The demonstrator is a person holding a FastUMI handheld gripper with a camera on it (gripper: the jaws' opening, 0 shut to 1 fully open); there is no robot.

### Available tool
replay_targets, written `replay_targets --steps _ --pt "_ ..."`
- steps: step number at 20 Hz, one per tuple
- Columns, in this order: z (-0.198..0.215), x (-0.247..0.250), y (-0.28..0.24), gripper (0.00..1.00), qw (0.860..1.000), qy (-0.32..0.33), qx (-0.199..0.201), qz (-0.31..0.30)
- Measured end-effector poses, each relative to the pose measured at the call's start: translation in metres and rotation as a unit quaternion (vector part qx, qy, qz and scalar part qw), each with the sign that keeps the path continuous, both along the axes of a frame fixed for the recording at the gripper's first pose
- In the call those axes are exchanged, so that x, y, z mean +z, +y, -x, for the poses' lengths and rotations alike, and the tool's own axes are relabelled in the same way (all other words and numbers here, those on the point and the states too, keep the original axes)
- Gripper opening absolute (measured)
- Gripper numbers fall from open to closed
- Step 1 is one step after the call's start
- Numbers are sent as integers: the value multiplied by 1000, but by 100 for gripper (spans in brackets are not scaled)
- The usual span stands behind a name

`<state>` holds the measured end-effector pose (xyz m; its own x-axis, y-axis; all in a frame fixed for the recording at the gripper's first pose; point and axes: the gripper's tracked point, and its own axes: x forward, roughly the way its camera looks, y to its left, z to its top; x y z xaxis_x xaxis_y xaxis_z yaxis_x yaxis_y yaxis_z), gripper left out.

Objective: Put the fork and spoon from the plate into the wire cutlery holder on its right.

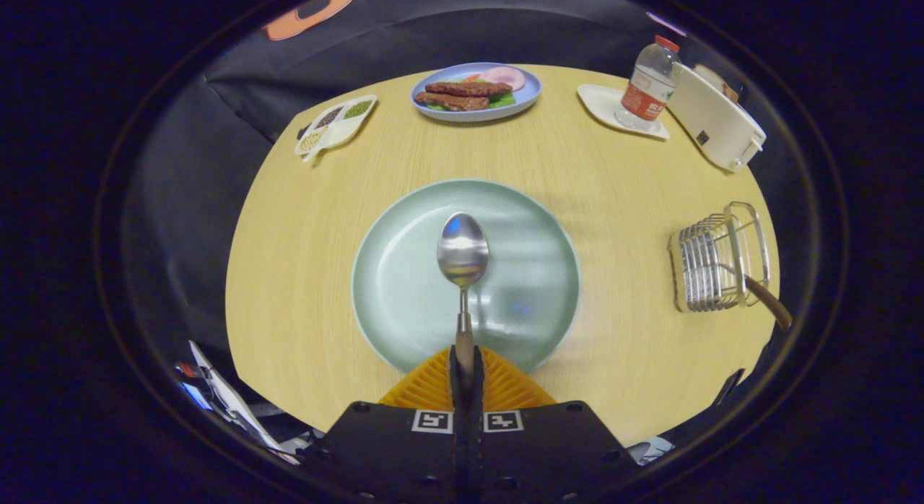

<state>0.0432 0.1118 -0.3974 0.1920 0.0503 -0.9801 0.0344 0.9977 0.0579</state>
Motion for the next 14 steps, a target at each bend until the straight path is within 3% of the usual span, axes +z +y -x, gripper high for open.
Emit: replay_targets --steps 14 --pt "-13 112 -108 1 996 -63 58 0"
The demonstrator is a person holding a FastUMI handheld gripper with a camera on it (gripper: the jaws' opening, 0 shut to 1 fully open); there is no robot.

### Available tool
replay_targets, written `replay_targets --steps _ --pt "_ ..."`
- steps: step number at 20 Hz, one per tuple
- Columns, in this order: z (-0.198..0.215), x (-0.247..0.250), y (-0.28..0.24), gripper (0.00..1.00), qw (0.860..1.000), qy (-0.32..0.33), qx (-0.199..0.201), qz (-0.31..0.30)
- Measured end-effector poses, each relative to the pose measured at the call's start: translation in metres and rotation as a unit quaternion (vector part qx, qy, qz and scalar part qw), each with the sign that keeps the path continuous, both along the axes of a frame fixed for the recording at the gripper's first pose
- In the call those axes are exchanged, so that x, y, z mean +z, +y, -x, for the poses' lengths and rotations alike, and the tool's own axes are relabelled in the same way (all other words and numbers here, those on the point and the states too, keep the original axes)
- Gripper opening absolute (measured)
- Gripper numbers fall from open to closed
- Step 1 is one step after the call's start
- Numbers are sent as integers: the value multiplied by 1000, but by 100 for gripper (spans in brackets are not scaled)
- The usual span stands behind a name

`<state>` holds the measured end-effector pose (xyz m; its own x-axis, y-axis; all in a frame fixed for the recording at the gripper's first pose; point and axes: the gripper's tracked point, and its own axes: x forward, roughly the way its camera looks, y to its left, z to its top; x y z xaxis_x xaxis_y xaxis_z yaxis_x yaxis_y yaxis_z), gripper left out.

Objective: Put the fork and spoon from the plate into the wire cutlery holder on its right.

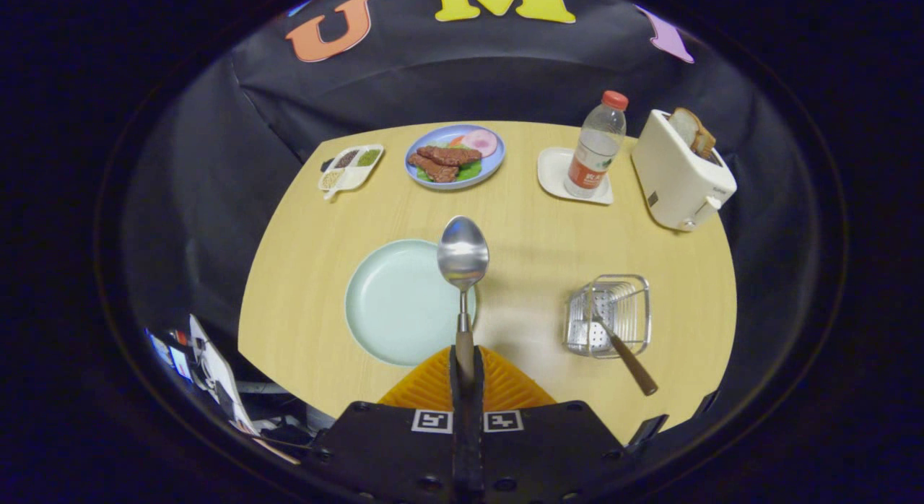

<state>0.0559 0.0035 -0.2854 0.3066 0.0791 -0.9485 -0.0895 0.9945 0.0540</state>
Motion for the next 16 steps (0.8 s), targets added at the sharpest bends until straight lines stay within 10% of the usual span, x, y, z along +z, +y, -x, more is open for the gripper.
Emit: replay_targets --steps 16 --pt "35 7 -128 1 987 155 -14 27"
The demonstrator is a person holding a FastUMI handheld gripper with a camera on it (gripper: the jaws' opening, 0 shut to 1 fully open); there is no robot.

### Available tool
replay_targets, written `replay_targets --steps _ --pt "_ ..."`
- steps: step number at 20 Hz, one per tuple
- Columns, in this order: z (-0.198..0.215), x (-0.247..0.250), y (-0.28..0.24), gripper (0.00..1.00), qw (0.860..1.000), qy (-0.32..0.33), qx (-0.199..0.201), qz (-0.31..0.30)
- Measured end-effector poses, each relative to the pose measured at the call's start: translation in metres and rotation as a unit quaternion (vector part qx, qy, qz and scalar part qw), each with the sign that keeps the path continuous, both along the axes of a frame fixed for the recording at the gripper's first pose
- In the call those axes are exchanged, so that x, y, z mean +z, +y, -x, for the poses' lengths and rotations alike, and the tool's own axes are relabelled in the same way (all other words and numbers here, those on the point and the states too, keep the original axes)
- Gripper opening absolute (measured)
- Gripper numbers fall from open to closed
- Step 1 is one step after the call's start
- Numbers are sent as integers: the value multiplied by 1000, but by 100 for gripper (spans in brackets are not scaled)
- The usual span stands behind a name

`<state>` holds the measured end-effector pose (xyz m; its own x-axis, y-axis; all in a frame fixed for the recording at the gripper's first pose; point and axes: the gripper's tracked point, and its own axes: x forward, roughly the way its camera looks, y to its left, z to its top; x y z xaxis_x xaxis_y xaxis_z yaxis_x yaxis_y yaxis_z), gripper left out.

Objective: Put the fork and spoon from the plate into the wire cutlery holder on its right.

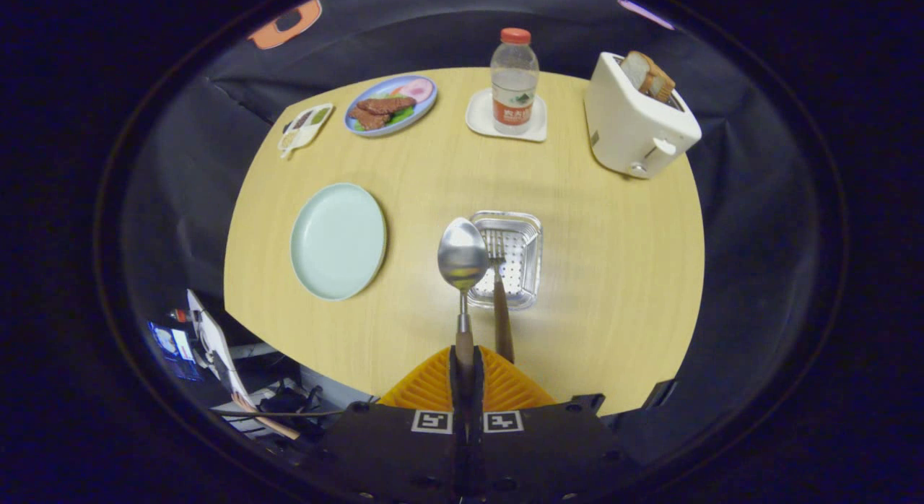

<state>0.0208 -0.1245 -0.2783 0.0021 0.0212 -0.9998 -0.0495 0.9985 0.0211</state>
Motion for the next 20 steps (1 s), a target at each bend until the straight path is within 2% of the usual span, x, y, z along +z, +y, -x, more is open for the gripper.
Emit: replay_targets --steps 9,14,20 --pt "-8 5 -9 1 994 79 -70 26" --pt "-14 6 -4 3 989 128 -62 44" --pt "-29 -6 -5 3 983 150 -73 70"
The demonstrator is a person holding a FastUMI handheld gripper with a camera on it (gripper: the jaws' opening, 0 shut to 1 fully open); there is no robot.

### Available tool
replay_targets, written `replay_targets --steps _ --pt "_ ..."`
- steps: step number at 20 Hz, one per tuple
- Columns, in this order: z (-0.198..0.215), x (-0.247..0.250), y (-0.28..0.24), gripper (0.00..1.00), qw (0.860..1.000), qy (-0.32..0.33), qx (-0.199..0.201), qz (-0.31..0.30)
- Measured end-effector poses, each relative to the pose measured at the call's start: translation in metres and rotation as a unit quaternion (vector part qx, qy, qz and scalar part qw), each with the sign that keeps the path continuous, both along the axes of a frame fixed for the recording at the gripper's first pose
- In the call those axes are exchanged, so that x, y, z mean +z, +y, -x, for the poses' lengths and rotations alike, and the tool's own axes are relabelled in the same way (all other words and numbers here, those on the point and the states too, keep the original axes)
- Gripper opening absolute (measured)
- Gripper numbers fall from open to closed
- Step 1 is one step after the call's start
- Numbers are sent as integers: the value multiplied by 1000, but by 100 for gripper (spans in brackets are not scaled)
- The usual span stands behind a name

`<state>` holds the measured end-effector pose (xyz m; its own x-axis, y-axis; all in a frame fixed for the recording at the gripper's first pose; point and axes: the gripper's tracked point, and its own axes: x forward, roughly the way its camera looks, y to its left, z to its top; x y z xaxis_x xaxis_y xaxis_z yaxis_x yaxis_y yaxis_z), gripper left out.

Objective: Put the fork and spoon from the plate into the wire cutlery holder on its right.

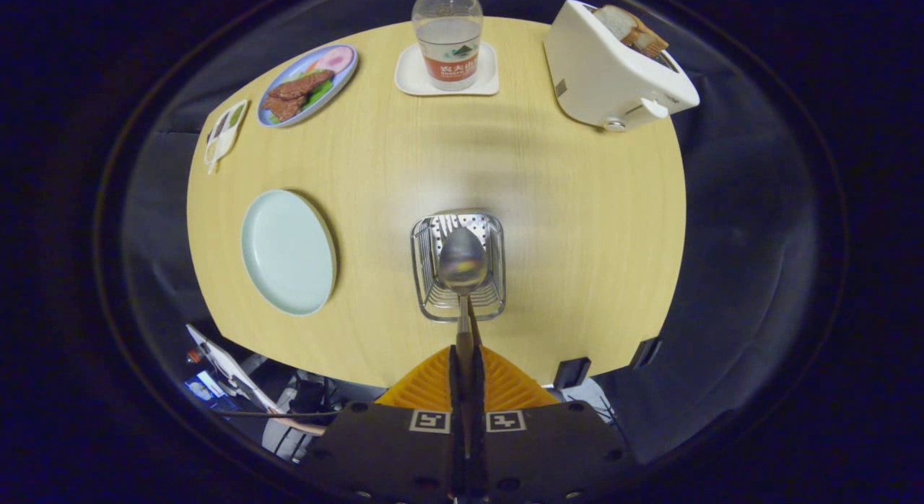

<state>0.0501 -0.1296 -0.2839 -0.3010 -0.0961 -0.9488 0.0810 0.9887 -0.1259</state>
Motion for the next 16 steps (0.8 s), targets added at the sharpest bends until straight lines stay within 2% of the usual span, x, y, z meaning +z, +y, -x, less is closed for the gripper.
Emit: replay_targets --steps 4,10,14,16 --pt "-6 -14 7 7 1000 1 -21 -7" --pt "-15 -18 11 10 999 -43 -26 -7" --pt "-27 -7 16 10 994 -105 -16 -2" --pt "-39 7 23 13 988 -156 -5 -3"
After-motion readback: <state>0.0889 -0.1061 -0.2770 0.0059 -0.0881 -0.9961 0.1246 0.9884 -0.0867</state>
